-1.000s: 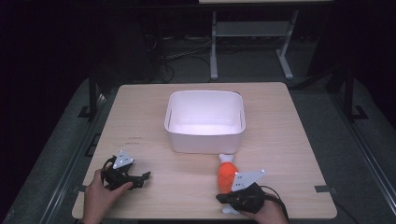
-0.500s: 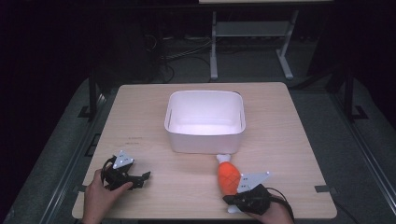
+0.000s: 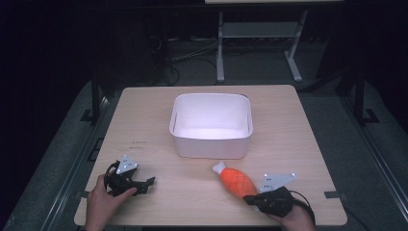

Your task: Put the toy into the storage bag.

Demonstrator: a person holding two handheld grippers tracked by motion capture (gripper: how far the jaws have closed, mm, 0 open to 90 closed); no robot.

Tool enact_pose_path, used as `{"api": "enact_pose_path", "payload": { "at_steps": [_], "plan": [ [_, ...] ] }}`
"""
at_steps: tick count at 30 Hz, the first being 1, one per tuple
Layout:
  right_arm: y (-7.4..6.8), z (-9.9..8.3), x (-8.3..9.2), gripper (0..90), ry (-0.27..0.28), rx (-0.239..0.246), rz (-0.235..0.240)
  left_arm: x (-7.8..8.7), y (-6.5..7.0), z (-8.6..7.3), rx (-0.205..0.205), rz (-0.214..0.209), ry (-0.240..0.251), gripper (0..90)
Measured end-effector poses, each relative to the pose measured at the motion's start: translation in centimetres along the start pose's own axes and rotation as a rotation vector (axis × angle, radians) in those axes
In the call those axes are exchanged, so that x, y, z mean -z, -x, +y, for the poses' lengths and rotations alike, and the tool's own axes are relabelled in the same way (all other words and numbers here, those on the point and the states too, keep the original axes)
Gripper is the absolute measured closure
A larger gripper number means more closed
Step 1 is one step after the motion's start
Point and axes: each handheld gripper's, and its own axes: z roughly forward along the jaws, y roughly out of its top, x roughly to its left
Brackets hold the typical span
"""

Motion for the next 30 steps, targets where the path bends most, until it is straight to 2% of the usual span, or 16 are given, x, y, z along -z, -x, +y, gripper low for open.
{"api": "enact_pose_path", "payload": {
  "at_steps": [10, 13, 16, 20, 25, 26, 27, 28, 30],
  "plan": [
    [1.8, -0.8, 1.0, 89.5, 0.008, -0.041, -0.051, 0.0, 0.0, 0.0, 0.0, 0.0, 0.0, 12.8],
    [2.1, -0.8, 1.2, 89.5, 0.014, -0.049, -0.048, 0.0, 0.0, 0.0, 0.0, 0.0, 0.0, 12.8],
    [2.1, -0.5, 1.6, 88.8, 0.035, -0.038, -0.044, 0.0, 0.0, 0.0, 0.0, 0.0, 0.0, 12.8],
    [2.3, 0.0, 2.1, 84.8, 0.048, -0.037, -0.044, 0.0, 0.0, 0.0, 0.0, 0.0, -0.001, 12.8],
    [2.6, 0.8, 2.2, 71.1, 0.045, -0.034, -0.04, 0.0, 0.0, 0.0, 0.0, 0.0, 0.0, 12.8],
    [2.7, 0.9, 2.2, 65.9, 0.044, -0.033, -0.039, 0.0, 0.0, 0.0, 0.0, 0.0, 0.0, 12.8],
    [3.0, 1.3, 2.1, 56.9, 0.045, -0.039, -0.048, 0.0, 0.0, 0.0, 0.0, 0.0, 0.0, 12.8],
    [3.0, 1.3, 2.1, 56.9, 0.045, -0.039, -0.048, 0.0, 0.0, 0.0, 0.0, 0.0, 0.0, 12.8],
    [3.2, 1.6, 2.0, 48.9, 0.045, -0.041, -0.052, 0.0, 0.0, 0.0, 0.0, 0.0, 0.0, 12.8]
  ]
}}
